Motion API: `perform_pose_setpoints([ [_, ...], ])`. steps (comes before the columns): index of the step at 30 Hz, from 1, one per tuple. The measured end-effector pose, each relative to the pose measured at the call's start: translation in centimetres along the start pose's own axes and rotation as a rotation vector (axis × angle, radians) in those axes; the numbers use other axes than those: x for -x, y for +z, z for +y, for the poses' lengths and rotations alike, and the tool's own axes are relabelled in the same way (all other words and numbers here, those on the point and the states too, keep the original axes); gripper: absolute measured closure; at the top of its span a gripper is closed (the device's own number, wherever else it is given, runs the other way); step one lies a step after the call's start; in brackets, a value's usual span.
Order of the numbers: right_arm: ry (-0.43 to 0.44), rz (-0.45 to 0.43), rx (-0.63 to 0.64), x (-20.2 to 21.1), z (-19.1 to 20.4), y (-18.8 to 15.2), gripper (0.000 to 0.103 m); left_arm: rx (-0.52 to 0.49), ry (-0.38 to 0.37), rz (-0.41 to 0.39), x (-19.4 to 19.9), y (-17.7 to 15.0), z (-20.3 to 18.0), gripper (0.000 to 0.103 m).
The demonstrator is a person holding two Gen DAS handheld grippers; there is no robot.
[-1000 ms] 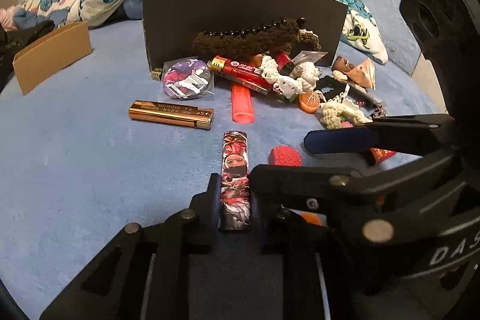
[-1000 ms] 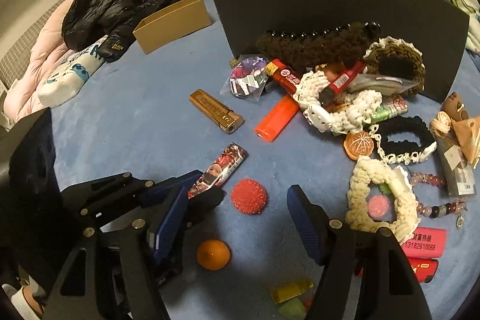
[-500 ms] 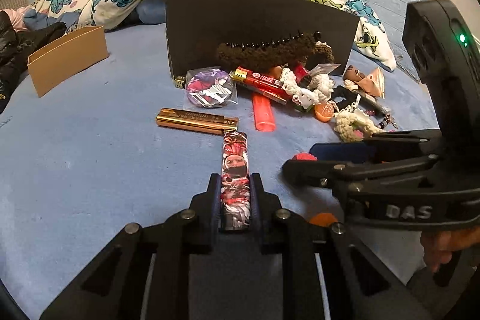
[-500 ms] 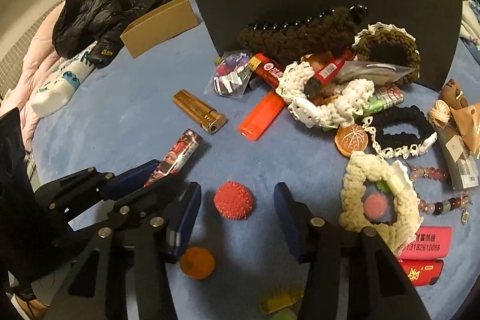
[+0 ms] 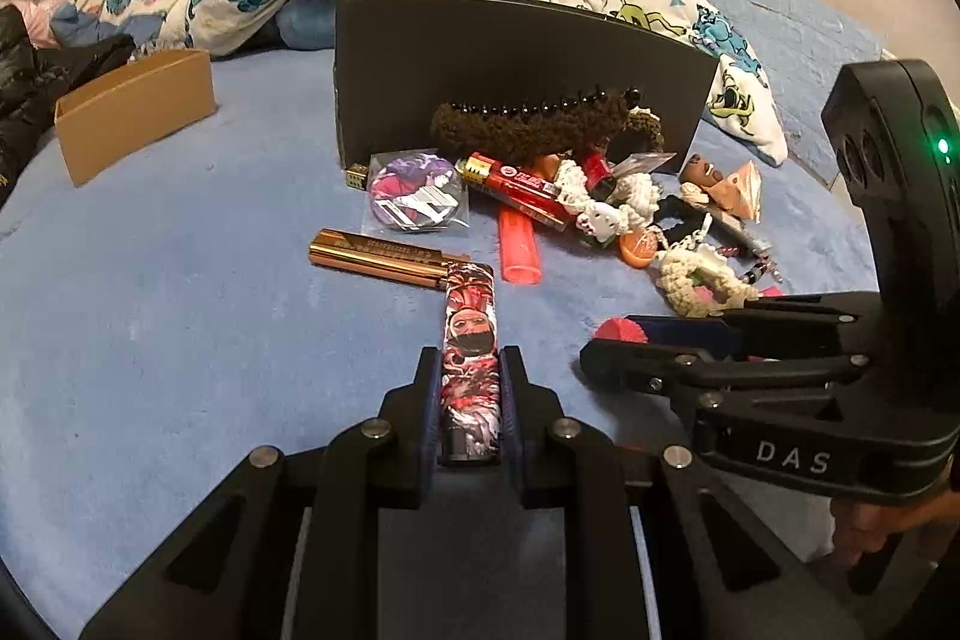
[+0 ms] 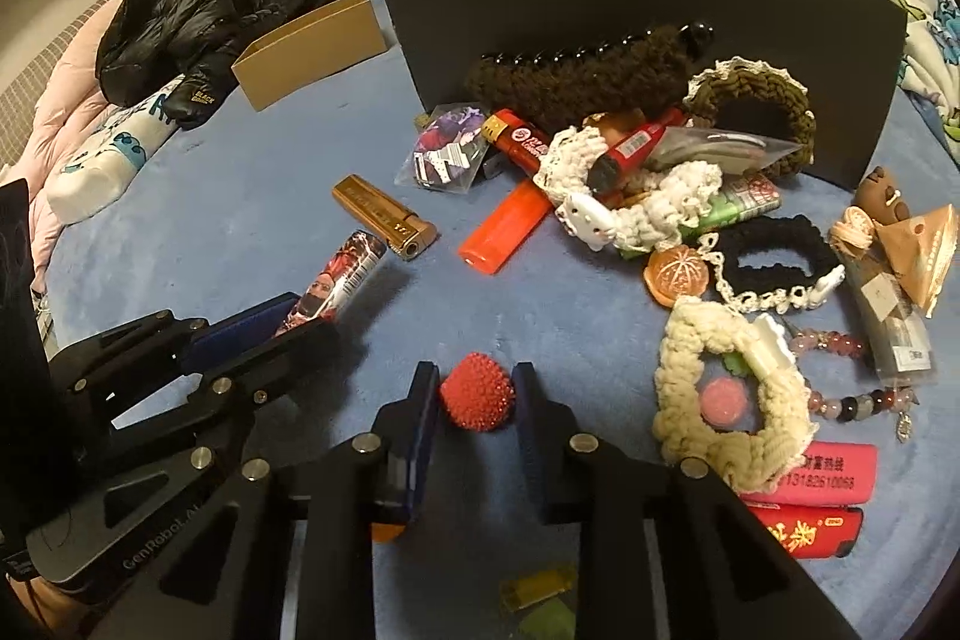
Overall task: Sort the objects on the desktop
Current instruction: 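Grasp the red spiky ball with the right tool while the left tool holds the tube, then lift the tube and the ball and carry them over the black box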
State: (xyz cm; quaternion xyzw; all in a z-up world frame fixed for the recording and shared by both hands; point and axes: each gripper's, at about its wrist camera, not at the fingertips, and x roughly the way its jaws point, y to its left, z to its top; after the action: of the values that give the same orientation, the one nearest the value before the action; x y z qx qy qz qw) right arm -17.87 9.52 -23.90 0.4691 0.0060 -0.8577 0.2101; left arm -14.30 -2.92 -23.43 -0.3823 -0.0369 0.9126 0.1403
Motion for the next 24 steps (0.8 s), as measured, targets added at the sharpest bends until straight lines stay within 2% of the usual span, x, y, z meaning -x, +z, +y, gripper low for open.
perform_pose_setpoints([
  [17, -0.05, -0.05, -0.042, 3.2, -1.5, 1.3, 0.078, 0.057, -0.018, -0.029, 1.1, 2.3, -1.0, 0.084],
  [24, -0.07, -0.082, -0.05, 4.6, -2.2, 2.7, 0.078, 0.035, -0.001, -0.027, 0.7, 4.4, -2.7, 0.084],
])
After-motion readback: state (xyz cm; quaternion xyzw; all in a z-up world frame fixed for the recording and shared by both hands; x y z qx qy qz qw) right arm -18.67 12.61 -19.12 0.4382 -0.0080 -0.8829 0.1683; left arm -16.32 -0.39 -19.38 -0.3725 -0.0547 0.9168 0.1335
